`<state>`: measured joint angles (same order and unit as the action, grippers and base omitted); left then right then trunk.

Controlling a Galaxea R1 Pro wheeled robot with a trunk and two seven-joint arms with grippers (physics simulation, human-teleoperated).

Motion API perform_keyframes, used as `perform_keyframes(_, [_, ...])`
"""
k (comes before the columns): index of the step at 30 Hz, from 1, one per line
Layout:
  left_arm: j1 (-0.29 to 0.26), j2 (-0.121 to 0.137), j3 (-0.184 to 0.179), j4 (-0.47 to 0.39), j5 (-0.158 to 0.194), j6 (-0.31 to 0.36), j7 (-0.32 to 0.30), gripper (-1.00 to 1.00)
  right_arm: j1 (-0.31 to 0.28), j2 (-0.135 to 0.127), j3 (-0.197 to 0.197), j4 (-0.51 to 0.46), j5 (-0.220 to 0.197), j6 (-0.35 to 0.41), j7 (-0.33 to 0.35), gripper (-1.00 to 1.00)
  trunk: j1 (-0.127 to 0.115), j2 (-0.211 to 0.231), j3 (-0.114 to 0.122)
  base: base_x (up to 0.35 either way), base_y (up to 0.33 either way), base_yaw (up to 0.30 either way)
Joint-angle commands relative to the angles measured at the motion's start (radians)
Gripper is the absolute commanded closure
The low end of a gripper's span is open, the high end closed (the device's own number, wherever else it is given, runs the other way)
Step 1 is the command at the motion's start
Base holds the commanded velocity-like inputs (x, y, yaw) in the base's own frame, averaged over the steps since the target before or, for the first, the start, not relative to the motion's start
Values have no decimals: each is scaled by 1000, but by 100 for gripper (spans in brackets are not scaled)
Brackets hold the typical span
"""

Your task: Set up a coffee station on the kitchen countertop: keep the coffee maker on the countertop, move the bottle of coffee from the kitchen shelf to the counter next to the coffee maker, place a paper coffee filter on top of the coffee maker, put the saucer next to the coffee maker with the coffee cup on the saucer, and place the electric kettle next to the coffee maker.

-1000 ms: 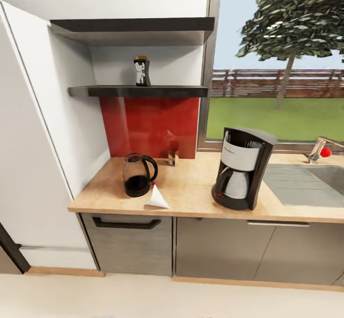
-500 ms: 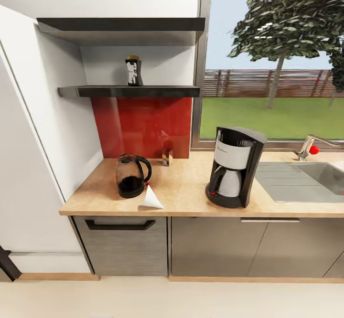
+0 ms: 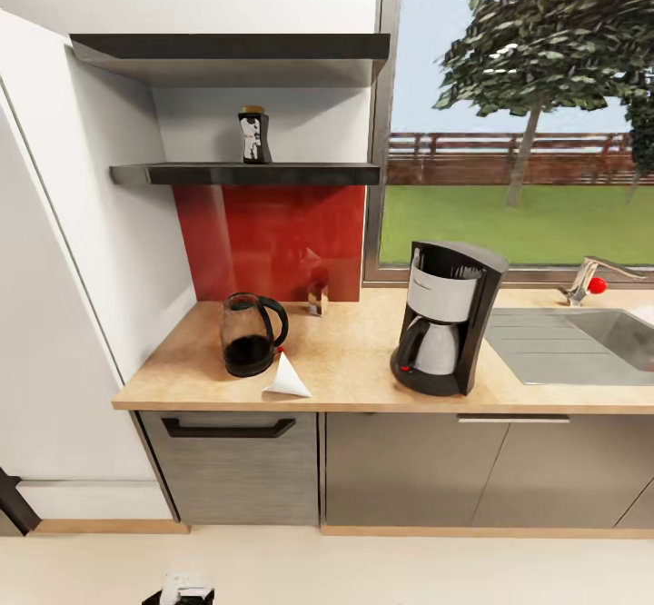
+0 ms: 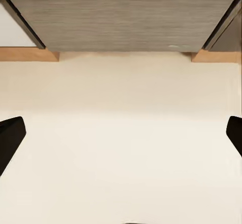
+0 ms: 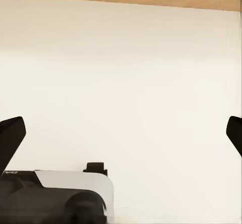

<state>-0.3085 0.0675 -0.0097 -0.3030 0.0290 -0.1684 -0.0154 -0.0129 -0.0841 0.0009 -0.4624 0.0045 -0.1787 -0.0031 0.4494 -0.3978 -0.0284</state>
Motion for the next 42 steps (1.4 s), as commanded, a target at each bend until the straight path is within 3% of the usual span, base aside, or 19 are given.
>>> perform_keyframes(1, [-5,1,-1,-9,2,-2,-8,-100,-1,-4,0,13,0,-3,-1,-100,1,-2,-2,0,0,0])
perform_keyframes(7, [-30,7,-1,-109,-40,6,-142,-100,-1,-21,1,88,0,-2,-1,-100,1,-2,-2,0,0,0])
perform_keyframes(10, [-43,23,0,-179,-70,27,-230,-100,-1,-22,2,99,0,-2,-1,-100,1,-2,-2,0,0,0])
perform_keyframes(13, [-59,41,1,-258,-83,105,-298,-100,-1,-22,3,103,0,-2,-1,-100,1,-2,-2,0,0,0])
perform_keyframes(19, [-112,52,1,-380,-89,263,-380,-100,-1,-22,5,107,0,-3,-2,-100,1,-2,-2,0,0,0])
perform_keyframes(27, [-262,71,1,-463,-95,449,-506,-100,-1,-23,5,110,0,-5,-3,-100,1,-2,-2,0,0,0])
perform_keyframes(30, [-386,86,1,-469,-96,543,-588,-100,-1,-23,5,121,0,-7,-3,-100,1,-2,-2,0,0,0])
perform_keyframes(35, [-456,87,-2,-469,-104,635,-602,-100,-1,-24,5,123,0,-8,-3,-100,1,-2,-2,0,0,0])
perform_keyframes(37, [-472,86,-1,-471,-155,667,-604,-100,-1,-35,5,124,0,-7,-3,-100,1,-2,-2,0,0,0])
perform_keyframes(42, [-467,83,-5,-472,-206,666,-631,-100,-1,-38,4,123,-1,-7,-3,-100,1,-2,-2,0,0,0])
